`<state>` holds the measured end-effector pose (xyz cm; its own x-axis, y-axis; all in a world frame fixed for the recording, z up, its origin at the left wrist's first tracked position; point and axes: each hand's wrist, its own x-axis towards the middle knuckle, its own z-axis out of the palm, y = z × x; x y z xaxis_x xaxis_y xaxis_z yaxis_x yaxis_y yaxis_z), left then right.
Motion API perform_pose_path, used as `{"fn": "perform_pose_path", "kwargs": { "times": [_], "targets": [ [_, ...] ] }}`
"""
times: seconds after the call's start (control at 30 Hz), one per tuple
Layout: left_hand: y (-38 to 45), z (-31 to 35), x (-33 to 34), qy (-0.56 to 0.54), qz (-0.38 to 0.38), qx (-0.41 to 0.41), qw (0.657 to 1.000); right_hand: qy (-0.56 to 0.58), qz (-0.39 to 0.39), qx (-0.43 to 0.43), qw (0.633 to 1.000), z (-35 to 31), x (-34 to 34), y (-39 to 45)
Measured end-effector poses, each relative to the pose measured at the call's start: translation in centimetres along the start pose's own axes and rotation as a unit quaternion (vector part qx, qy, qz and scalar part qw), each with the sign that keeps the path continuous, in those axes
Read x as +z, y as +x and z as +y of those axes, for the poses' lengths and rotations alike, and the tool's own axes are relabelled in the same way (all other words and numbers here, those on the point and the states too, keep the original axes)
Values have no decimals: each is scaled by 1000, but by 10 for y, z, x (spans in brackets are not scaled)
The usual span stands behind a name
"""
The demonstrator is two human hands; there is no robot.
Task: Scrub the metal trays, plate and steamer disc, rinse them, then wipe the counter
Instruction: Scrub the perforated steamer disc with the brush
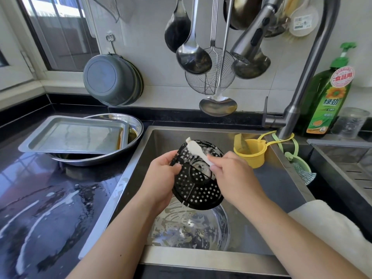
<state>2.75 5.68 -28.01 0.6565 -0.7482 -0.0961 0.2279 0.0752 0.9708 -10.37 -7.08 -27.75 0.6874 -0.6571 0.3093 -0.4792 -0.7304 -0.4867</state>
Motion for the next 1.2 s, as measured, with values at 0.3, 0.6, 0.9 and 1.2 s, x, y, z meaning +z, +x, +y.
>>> {"fn": "perform_pose_path", "kwargs": {
  "times": [0.3,0.6,0.9,1.2],
  "targets": [
    [-1,2,1,-4,9,0,1000,20,10,-39,999,-1,2,-1],
    [-1,-1,-1,8,1,-2,1000,35,18,-84,996,-5,3,-3],
    [0,0,-1,1,24,-1,1000,8,9,-49,999,-1,-1,-3],
    [-2,2,1,6,34,0,999,23,-27,-55,998,-2,3,-5]
  ]
}}
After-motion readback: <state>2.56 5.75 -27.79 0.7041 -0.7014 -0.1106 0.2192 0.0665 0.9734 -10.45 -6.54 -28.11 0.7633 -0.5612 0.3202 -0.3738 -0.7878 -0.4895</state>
